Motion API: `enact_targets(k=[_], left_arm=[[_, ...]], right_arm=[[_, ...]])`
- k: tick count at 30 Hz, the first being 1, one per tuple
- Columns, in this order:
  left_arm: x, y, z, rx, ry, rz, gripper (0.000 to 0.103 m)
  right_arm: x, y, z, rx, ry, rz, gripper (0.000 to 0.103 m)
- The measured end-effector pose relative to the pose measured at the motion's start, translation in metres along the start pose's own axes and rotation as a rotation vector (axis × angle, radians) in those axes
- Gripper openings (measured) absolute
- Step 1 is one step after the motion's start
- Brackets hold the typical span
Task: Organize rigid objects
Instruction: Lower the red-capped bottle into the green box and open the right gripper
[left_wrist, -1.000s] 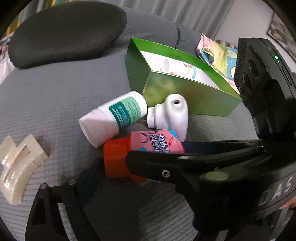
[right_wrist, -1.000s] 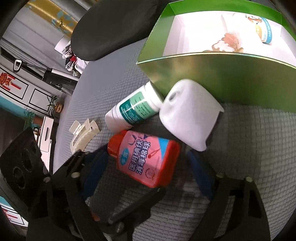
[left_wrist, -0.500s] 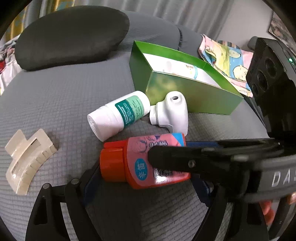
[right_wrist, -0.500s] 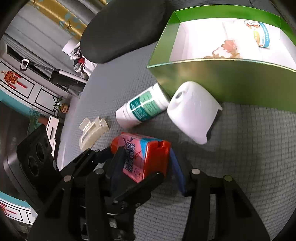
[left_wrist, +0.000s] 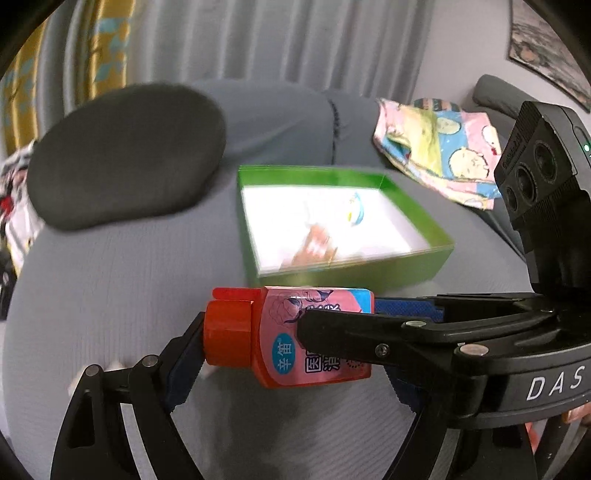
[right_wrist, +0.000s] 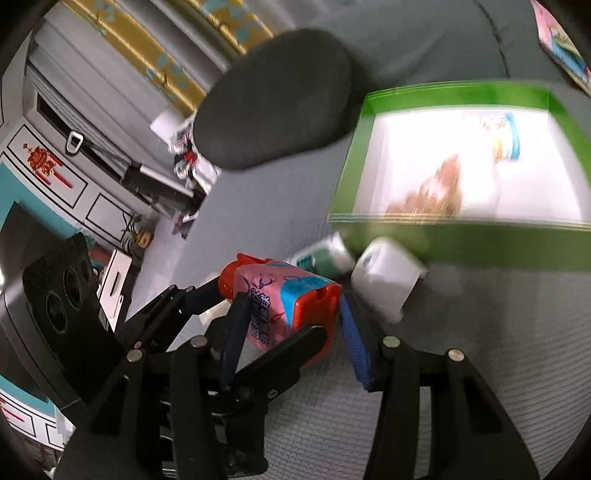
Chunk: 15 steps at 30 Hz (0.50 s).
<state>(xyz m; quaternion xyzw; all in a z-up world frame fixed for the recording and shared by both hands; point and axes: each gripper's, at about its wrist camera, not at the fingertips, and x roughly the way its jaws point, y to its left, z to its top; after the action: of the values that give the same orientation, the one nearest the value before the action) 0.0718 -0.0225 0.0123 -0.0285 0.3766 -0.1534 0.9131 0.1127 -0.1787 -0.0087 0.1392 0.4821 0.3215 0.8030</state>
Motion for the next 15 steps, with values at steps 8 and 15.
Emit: enact_targets(k=[8, 15], left_arm=[[0.034, -0.032, 0.061, 0.053, -0.025, -0.045, 0.086], [0.079, -0.047, 0.078, 0.034, 0.042, -0.120, 0.086]], right_arm=[[-0.034, -0.035, 0.043, 0.025, -0.092, -0.033, 0.050], [-0.033, -0.086, 0.060, 0.097, -0.080, -0.094, 0.053]])
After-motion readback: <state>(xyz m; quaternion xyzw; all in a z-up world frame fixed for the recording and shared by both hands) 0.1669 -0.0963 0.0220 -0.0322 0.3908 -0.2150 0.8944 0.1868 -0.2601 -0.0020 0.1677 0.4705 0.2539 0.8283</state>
